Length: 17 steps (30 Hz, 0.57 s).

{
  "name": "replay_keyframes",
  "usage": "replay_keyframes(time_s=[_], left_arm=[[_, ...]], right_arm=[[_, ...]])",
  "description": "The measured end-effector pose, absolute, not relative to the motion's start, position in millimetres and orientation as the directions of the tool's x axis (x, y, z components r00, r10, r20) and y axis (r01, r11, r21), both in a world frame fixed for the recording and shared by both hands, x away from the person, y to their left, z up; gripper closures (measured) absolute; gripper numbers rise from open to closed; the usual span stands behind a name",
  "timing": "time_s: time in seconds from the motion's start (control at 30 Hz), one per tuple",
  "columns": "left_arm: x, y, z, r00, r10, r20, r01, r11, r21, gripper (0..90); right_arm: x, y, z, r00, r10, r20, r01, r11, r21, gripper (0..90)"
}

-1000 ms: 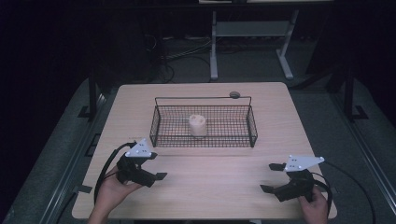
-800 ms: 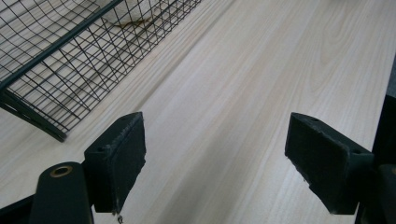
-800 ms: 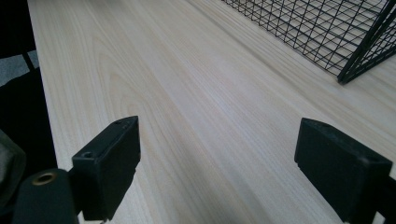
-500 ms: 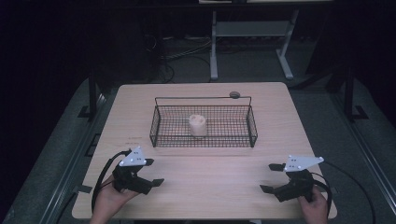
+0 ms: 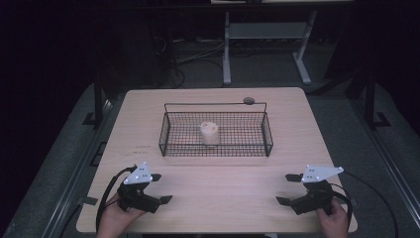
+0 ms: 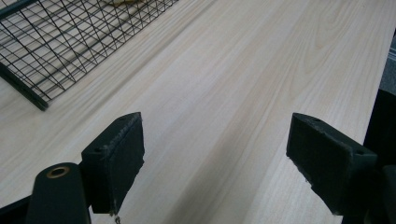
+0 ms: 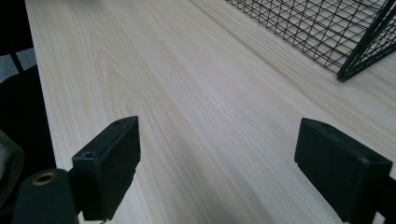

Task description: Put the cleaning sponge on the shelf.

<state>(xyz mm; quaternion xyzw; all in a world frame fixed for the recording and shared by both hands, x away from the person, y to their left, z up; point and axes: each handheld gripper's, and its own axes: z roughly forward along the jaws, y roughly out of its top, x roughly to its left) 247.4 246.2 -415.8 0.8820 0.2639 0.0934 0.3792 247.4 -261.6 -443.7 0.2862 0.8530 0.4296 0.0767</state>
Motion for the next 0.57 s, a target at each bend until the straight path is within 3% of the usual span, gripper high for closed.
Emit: replay_keyframes(time_s=[0.57], left_arm=[[234,254,-429,0.831,0.556,-0.035,0.403,-0.556,0.728,18.5]], right_arm=[[248,-266,-444,-0.820,0.559,0.121,0.426,0.455,0.782,13.8]])
